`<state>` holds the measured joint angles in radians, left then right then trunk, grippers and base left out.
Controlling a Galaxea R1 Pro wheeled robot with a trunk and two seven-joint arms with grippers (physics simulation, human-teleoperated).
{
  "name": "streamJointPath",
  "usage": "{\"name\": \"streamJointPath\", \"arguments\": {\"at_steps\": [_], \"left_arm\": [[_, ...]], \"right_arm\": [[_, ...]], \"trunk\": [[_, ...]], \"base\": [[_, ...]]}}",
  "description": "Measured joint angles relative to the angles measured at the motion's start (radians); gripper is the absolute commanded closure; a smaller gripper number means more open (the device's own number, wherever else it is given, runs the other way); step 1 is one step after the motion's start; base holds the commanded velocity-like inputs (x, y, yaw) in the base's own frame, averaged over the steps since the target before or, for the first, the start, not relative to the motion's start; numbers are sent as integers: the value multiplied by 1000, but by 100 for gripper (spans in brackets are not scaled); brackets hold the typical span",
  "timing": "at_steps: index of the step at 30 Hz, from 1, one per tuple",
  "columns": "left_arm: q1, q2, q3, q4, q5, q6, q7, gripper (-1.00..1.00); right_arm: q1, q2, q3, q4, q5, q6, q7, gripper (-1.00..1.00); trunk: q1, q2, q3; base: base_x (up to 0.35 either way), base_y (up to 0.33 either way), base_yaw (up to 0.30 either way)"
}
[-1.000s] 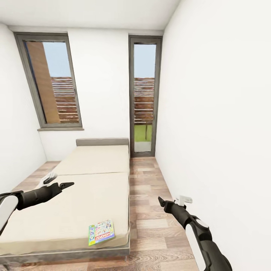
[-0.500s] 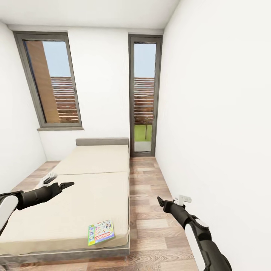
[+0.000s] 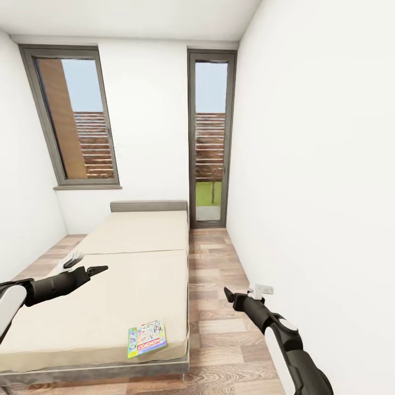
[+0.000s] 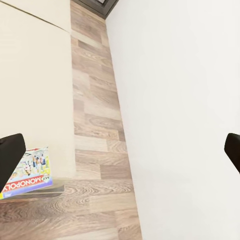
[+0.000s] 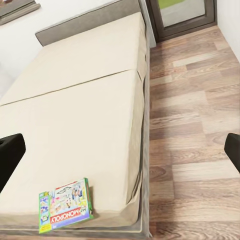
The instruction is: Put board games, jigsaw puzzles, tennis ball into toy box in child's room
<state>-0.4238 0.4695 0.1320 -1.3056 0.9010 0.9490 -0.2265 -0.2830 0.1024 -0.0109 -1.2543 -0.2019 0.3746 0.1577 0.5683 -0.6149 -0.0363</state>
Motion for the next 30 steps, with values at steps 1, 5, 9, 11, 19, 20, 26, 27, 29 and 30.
{"name": "streamJointPath", "arguments": {"at_steps": [1,5,9,11,19,20,26,27,29,30], "left_arm": [[0,0,0,0,0,0,0,-100],[0,0,0,0,-1,0,0,-100],[0,0,0,0,-1,-1,0,-100],[0,0,0,0,0,0,0,-100],[0,-2,-1,0,-1,-1,1,-100],[0,-2,-1,0,-1,-1,1,-100],[0,-5,-1,0,-3,-1,2,-100],[0,-5,-1,0,-4,-1,1,-100],[0,-6,-2,0,-6,-1,2,-100],[0,-6,-2,0,-6,-1,2,-100]], "right_arm": [[0,1,0,1,0,1,-1,-100],[0,0,0,1,1,1,-1,-100],[0,0,0,0,0,-2,3,-100],[0,-1,0,0,0,-2,5,-100],[1,1,1,-1,0,-2,2,-100],[1,0,1,-1,0,-2,2,-100],[1,0,1,-1,0,-2,6,-100],[1,0,1,-1,0,-2,7,-100],[1,0,0,-1,0,-1,6,-100],[1,0,0,-1,0,-1,7,-100]], "trunk": [[4,-7,-3],[19,-35,-16],[35,-63,-28],[42,-77,-35],[73,-133,-61],[77,-140,-64],[100,-182,-85],[104,-189,-88],[111,-203,-95],[115,-210,-98]], "base": [[0,0,0],[0,0,0],[0,0,0],[0,0,0],[0,0,142],[0,0,253],[0,0,130],[0,0,12],[0,0,8],[0,0,4]]}}
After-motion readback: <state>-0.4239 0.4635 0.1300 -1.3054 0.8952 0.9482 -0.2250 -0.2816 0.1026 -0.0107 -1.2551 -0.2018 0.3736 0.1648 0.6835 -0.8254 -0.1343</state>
